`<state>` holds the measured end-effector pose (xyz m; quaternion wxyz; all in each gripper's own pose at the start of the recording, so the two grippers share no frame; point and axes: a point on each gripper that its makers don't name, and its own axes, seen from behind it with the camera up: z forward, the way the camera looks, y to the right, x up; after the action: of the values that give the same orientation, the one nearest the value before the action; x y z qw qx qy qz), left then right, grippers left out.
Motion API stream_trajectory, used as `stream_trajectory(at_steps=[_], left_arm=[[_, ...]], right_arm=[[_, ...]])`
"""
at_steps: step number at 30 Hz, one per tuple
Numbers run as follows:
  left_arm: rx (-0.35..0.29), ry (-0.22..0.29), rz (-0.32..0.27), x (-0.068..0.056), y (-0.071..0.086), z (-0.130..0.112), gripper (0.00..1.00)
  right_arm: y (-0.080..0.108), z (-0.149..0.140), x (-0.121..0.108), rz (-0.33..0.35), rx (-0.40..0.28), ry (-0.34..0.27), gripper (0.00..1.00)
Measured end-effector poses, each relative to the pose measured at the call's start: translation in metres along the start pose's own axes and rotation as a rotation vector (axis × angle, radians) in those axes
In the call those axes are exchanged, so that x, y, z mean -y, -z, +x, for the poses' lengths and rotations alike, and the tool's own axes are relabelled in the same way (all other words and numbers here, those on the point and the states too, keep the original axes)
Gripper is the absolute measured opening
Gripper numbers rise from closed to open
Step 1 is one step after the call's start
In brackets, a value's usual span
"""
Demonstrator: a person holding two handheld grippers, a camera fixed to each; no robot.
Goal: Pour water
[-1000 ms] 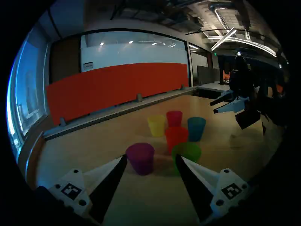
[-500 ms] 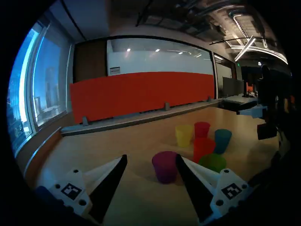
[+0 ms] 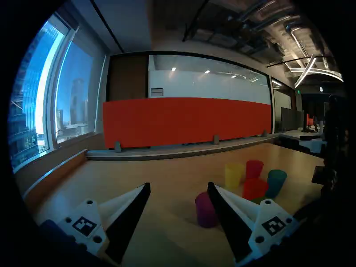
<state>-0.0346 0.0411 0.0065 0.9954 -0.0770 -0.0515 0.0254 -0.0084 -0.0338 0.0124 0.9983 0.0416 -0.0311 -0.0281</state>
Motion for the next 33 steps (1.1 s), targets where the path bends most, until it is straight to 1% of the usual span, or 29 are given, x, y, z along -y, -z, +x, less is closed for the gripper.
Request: stream_trajectory(at_steps=[3,6,14,18,23,27,30,33], left_arm=[[-0.006,-0.001,0.009,0.0,0.0,0.001,0.95],[-0.02,-0.002,0.015,-0.001,0.0,0.006,0.95],[-0.091,-0.001,0.065,0.004,0.005,0.027,0.95],[-0.122,-0.022,0.079,0.001,0.007,0.036,0.95],[-0.148,-0.063,0.123,0.005,0.009,0.044,0.95],[-0.155,-0.097,0.159,0.008,0.01,0.044,0.95],[-0.153,-0.105,0.181,0.01,0.009,0.04,0.95],[-0.152,-0.099,0.201,0.012,0.008,0.034,0.95]], right_arm=[[0.002,0.003,-0.003,-0.027,-0.018,-0.006,1.0],[0.004,0.004,-0.002,-0.034,-0.028,-0.012,1.0],[0.006,0.009,-0.001,-0.067,-0.047,-0.035,1.0],[0.008,0.009,0.004,-0.06,-0.046,-0.041,1.0],[0.007,0.011,0.009,-0.059,-0.04,-0.033,1.0],[0.007,0.01,0.016,-0.047,-0.028,-0.027,1.0],[0.006,0.007,0.019,-0.043,-0.014,-0.026,1.0],[0.006,0.004,0.023,-0.04,0.002,-0.018,1.0]])
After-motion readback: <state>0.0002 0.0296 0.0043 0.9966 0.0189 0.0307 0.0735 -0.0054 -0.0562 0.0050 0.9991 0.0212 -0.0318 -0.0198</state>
